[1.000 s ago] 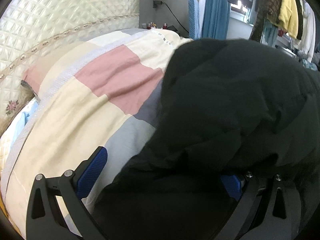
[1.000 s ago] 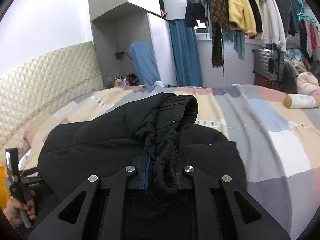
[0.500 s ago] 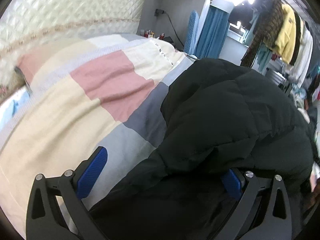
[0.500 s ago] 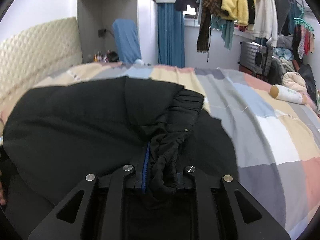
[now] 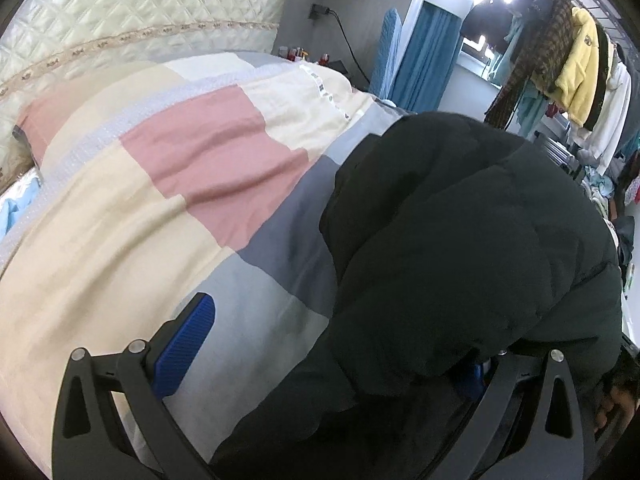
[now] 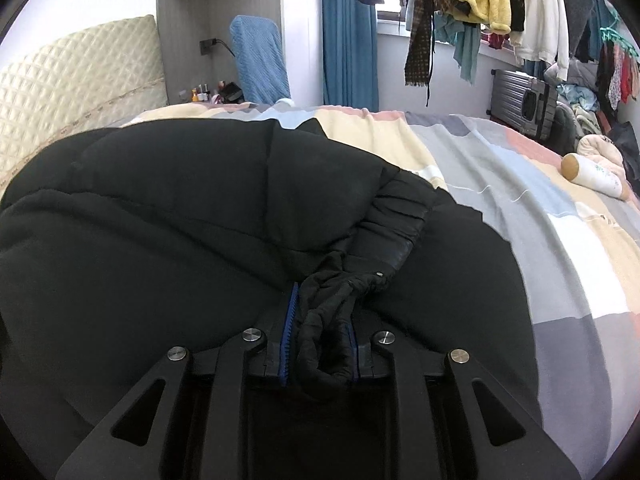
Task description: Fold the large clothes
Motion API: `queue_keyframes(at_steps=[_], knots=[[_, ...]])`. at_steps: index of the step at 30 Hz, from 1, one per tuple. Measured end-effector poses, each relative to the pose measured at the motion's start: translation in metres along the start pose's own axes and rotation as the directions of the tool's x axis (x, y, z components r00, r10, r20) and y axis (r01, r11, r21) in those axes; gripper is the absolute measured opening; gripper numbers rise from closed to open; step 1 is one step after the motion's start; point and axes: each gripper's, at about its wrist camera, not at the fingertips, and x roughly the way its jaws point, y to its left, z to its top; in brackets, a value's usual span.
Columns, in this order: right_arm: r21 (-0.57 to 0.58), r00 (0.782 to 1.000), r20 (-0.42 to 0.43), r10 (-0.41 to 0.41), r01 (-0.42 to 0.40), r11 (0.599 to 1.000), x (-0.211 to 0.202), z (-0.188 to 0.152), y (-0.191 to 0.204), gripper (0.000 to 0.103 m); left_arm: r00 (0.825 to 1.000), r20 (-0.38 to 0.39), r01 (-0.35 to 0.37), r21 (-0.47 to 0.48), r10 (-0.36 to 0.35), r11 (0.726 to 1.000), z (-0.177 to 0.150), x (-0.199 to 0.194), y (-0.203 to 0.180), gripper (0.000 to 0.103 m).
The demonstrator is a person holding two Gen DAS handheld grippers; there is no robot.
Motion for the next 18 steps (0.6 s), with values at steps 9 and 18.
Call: queue_keyframes(at_steps=[9,18], knots=[[0.096,0.996,-0.03,0.079,-0.076,0.992,-0.025,0.003,-0.011,0.038,0.999,-0.004,-0.053,0.069,0.053,0.996,0.002,-0.022,-0.006,0.103],[0.124,0.992,0.057,0.11,-0.116,0.985,-0.135,0.013,-0.004,0.056,0.998,0.061,-0.021,0.103,0.014,0.994,0.0,-0.114,-0.006,0.103]])
